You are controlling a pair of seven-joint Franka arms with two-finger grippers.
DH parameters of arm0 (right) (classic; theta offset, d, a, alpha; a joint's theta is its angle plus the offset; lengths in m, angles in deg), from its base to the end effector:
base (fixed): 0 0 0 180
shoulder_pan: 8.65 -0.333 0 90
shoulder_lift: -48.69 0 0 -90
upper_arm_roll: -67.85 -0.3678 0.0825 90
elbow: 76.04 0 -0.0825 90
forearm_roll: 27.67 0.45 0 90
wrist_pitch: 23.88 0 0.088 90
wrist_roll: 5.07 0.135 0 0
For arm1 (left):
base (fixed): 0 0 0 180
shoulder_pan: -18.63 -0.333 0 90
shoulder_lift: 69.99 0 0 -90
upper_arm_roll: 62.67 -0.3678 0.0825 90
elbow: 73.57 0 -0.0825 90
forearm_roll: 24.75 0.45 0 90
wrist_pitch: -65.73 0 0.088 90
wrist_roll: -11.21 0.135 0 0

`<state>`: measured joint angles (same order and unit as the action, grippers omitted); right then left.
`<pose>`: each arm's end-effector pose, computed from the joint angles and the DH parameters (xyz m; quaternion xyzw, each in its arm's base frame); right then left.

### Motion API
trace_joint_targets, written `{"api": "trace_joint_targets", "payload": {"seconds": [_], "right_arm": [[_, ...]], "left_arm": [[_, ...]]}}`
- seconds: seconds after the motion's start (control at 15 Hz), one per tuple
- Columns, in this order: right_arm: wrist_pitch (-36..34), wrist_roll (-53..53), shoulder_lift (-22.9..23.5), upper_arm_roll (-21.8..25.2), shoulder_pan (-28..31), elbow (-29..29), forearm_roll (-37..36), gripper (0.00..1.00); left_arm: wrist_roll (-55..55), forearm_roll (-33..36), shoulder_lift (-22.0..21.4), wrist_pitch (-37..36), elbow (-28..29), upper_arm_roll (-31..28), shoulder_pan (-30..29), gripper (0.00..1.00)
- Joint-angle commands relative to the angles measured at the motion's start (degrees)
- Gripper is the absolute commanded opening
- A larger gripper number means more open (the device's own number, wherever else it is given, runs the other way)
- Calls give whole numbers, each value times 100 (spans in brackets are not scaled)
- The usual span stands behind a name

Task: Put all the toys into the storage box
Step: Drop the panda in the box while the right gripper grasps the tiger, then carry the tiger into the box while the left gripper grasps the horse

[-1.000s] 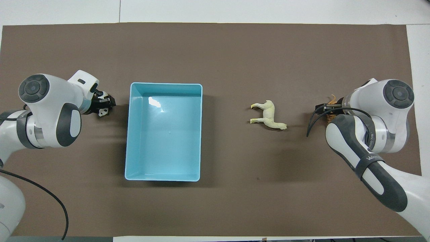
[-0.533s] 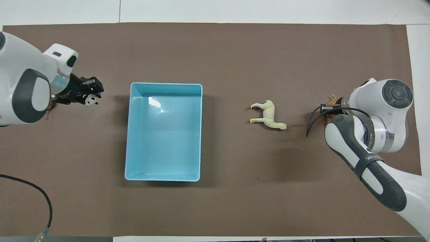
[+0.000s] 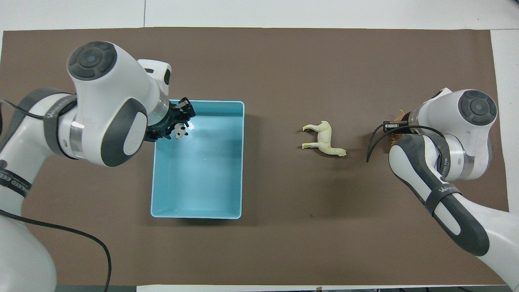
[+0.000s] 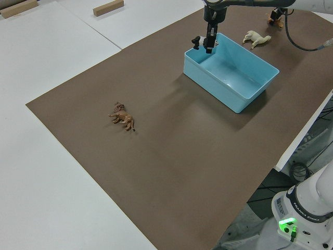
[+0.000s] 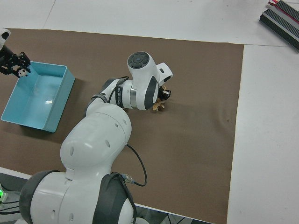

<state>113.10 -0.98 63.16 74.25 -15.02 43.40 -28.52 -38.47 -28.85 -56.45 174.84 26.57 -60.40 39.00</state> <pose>0.6484 0.0002 0.2868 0.9990 -0.0285 0.0282 0.0181 0.6335 -0.2701 0.4249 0.9676 0.2464 -0.0545 0.0072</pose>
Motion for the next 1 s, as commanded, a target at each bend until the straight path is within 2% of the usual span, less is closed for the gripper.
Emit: {"api": "trace_joint_targets", "payload": {"seconds": [0.0,0.07,0.13,0.4,0.53,0.93], "right_arm": [[-679,56,-181,-16,-100,-543,24,0],[-838,65,-233,-16,-145,-667,33,0],[-1005,83,-303,-25,-180,-781,33,0],[-2181,695,-331,-60,-706,-1755,366,0],[-2604,1231,-226,-60,-1118,-2309,376,0],[-2641,3007,134,-60,-2480,-3189,551,0]], "left_arm": [[-42,-47,-440,172,681,-113,353,54],[-33,-47,-493,102,735,-121,467,79],[-16,-12,-493,41,700,-121,469,100],[72,120,-519,-100,586,-148,390,100],[526,365,-555,-223,515,-157,75,100],[4224,542,-555,197,699,-165,-2059,100]]}}
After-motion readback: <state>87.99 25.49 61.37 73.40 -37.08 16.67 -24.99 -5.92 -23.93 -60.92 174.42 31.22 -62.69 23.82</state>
